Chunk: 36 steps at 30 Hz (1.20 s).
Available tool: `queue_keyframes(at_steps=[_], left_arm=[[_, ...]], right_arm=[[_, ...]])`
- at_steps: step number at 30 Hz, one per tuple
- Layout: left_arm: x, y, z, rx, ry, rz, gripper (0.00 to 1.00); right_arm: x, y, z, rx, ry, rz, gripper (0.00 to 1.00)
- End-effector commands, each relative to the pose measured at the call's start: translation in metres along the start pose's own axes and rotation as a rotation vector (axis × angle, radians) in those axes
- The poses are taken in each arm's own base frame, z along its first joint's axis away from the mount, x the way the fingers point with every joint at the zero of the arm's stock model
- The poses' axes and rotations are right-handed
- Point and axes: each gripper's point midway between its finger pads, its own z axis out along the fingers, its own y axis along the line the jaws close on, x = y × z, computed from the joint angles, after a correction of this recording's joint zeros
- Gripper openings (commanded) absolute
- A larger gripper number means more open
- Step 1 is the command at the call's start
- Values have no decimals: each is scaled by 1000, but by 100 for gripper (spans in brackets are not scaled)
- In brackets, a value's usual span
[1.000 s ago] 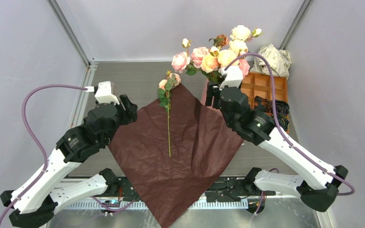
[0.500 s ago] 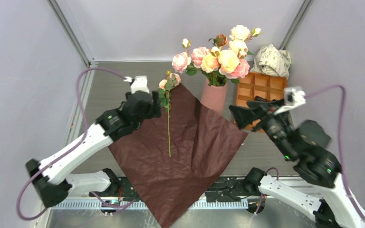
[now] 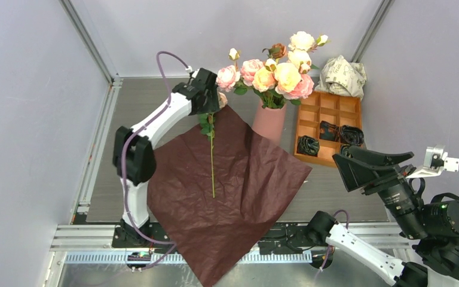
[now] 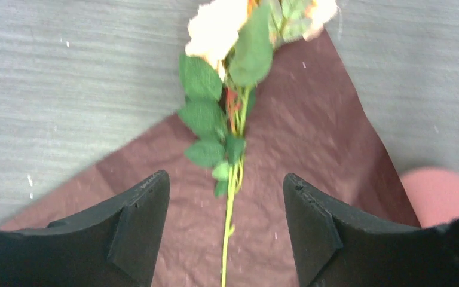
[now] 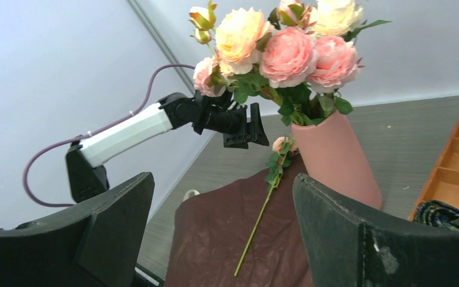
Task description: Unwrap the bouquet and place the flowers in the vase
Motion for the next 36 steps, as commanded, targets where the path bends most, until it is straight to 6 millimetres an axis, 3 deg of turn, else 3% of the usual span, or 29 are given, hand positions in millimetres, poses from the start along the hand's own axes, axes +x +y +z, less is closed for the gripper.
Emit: queue_keyframes(at_steps=[1, 12, 28, 31, 36], left_arm=[[-14, 0, 24, -61, 51, 6, 70], [6, -1, 83, -104, 145, 7, 70], [22, -4, 126, -112, 179, 18, 60], [22, -2, 128, -121, 179, 22, 56], [26, 1, 133, -129, 189, 26, 39]], right_arm=[[-4, -17, -9, 67, -30, -22, 92], [7, -23, 3, 103, 2, -76, 93], [15, -25, 11, 112, 10, -72, 93], [14, -26, 10, 117, 7, -67, 94], [17, -29, 12, 135, 9, -74, 93]])
